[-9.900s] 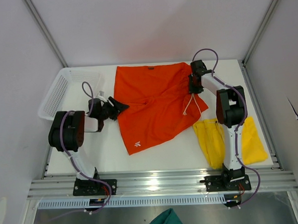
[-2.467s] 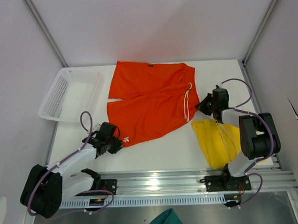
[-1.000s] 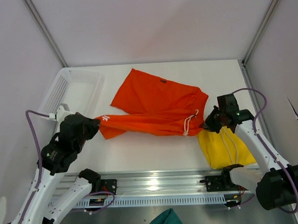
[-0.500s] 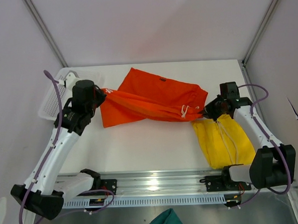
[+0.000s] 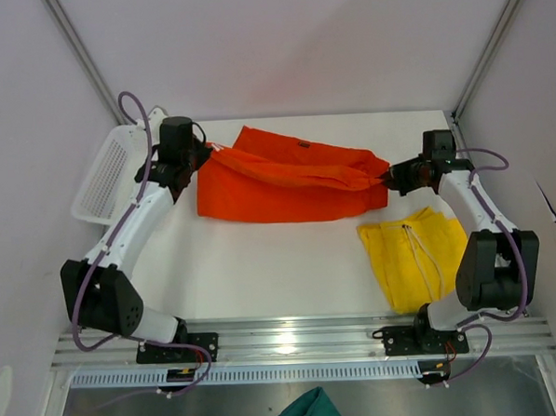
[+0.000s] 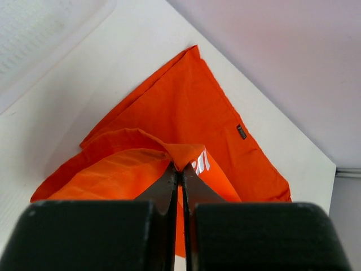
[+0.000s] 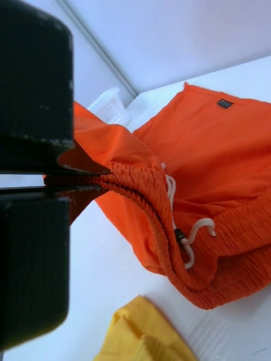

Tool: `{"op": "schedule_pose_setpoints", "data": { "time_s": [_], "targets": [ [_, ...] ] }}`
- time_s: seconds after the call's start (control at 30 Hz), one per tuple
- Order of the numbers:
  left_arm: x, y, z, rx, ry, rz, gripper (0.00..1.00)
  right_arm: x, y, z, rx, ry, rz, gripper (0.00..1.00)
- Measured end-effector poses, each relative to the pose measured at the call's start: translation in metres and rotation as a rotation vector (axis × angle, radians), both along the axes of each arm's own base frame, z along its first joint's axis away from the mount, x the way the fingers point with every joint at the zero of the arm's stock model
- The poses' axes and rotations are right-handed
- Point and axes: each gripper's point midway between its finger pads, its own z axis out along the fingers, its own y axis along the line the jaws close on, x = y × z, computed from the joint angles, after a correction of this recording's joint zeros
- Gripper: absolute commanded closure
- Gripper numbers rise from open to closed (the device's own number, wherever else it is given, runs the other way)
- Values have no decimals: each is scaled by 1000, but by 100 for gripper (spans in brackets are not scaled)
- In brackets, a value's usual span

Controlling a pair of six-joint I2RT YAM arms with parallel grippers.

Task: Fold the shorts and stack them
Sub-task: Fold the shorts

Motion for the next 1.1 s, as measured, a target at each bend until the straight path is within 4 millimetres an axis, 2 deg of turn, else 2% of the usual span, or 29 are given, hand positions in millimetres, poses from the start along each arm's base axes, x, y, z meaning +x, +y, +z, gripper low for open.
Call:
{"op": "schedule_pose_setpoints", "data": {
  "time_s": [0.13, 0.27, 0.37, 0.53, 0.6, 0.67, 0.7, 0.73, 0.8, 0.83, 0.9, 1.0, 1.1],
  "targets": [
    [23, -4, 1, -2, -16, -7, 100, 16, -9, -11, 28, 17, -41, 100],
    [54, -9, 18, -21, -61, -12, 100, 34, -12, -20, 73, 30, -71, 100],
    [75, -15, 23, -31, -82, -23, 100, 48, -12, -25, 107, 25, -92, 100],
    [114, -23, 17, -35, -102, -31, 100, 88, -19, -32, 147, 5, -135, 100],
    [133, -27, 11, -40, -105, -37, 100, 106, -24, -34, 160, -21, -155, 89],
    [155, -30, 0, -44, -103, -39, 100, 128, -29, -40, 174, -41, -179, 66],
    [166, -31, -7, -46, -102, -38, 100, 143, -31, -43, 177, -60, -185, 36],
    [176, -30, -14, -46, -100, -34, 89, 159, -33, -44, 183, -87, -193, 24],
    [192, -26, -36, -48, -79, -24, 58, 195, -39, -43, 173, -200, -194, 1],
    [199, -23, -49, -49, -65, -21, 30, 208, -41, -43, 166, -248, -197, 0],
    [209, -15, -70, -52, -29, -5, 1, 225, -45, -42, 139, -330, -203, 0],
    [219, -1, -92, -47, 16, 24, 1, 239, -50, -35, 107, -418, -203, 1],
    [217, 11, -97, -36, 43, 43, 1, 247, -52, -24, 79, -491, -176, 1]
  ]
}}
